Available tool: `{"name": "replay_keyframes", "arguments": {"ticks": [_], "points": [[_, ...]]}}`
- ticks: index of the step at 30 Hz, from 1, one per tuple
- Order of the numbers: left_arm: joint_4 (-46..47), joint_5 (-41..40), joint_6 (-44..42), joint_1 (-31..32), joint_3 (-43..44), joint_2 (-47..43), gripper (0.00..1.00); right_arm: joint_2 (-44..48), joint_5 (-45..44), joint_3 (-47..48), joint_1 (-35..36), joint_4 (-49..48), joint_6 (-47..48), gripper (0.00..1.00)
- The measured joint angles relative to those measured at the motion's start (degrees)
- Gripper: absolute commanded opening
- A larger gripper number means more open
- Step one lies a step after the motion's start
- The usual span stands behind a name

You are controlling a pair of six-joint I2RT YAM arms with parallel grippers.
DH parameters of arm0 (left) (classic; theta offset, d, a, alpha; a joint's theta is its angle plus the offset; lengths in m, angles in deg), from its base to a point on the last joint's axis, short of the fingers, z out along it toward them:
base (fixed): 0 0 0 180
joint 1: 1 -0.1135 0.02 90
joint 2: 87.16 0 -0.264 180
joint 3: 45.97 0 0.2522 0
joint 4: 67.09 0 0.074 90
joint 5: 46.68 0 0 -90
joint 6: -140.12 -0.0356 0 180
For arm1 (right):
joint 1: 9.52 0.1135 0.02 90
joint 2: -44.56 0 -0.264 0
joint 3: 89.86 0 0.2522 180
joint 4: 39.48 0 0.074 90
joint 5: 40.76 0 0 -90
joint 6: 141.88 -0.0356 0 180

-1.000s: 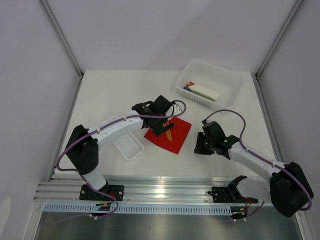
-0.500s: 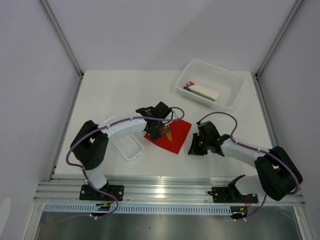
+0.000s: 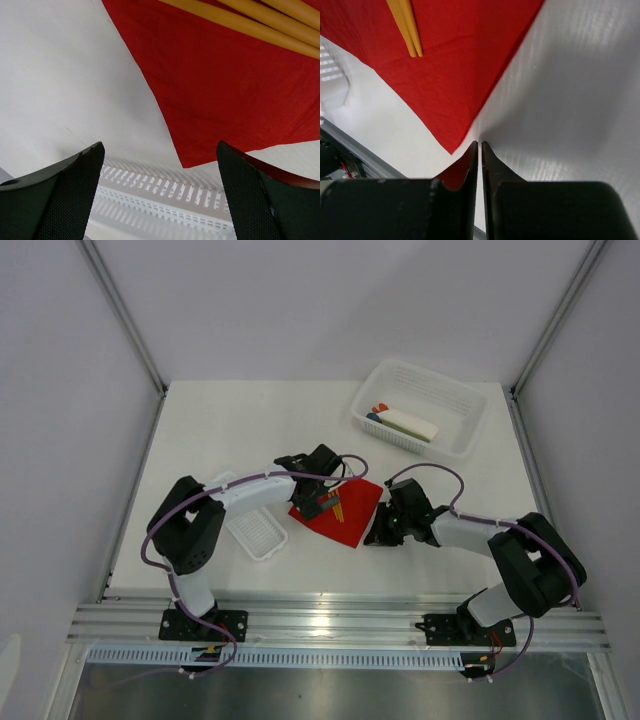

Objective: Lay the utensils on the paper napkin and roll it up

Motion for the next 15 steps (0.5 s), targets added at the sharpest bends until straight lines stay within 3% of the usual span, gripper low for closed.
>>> {"name": "replay_keyframes", "arguments": {"ticks": [15], "points": [[0.22,0.11,-1.11,0.66,-0.04,-0.31,0.95,-3.45,1.99,1.53,-0.11,-5.40,-1.77,0.08]]}}
